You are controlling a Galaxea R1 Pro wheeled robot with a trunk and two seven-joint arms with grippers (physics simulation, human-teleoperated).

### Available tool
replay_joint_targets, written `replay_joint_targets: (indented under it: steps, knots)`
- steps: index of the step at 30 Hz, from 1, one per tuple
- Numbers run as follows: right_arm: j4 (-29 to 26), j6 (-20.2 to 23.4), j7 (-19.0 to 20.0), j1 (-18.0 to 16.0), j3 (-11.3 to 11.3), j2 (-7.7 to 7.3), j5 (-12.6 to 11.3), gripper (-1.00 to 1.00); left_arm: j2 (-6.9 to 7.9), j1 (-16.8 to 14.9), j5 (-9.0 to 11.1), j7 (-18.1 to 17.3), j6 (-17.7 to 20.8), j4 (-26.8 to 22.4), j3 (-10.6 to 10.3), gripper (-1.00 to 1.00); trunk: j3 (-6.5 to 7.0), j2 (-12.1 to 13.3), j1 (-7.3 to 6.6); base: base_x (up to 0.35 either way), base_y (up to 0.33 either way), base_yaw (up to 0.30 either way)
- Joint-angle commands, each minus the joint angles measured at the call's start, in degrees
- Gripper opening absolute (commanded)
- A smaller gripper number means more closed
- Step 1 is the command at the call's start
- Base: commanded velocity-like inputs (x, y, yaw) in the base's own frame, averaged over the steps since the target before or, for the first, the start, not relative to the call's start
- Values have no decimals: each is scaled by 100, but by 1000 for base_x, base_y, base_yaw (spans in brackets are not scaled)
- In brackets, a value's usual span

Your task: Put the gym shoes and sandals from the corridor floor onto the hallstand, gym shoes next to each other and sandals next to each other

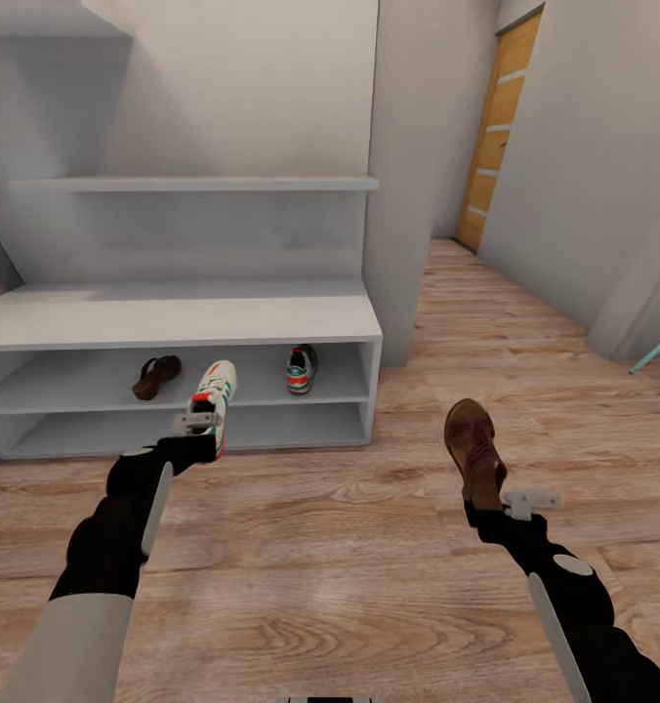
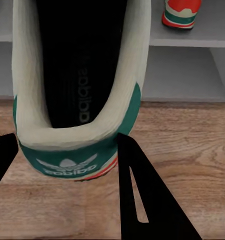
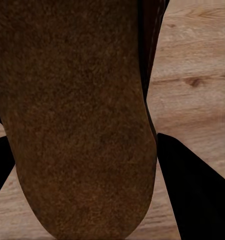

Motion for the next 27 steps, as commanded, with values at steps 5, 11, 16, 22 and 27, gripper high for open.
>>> replay_joint_targets:
  steps: [5, 11, 16, 22, 27]
  knots:
    - [-8, 108, -14, -3, -7, -1, -52, -100, -8, -220, -48, -52, 31, 315, 9, -100, -5, -2, -1, 0, 0, 0]
    - [-8, 117, -13, -3, -3, 6, -56, -100, -10, -677, -49, -46, 31, 1209, 2, -100, -5, -2, -1, 0, 0, 0]
    - [-10, 125, -11, -3, -1, 7, -57, -100, -11, -985, -53, -43, 31, 1782, -1, -100, -5, -2, -1, 0, 0, 0]
    - [-12, 133, -12, -3, 1, 17, -52, -100, -16, -1365, -57, -43, 31, 2424, -6, -100, -5, -2, -1, 0, 0, 0]
    - [-10, 134, -18, -3, 1, 24, -50, -100, -19, -1684, -51, -37, 31, 2759, -2, -100, -5, -2, -1, 0, 0, 0]
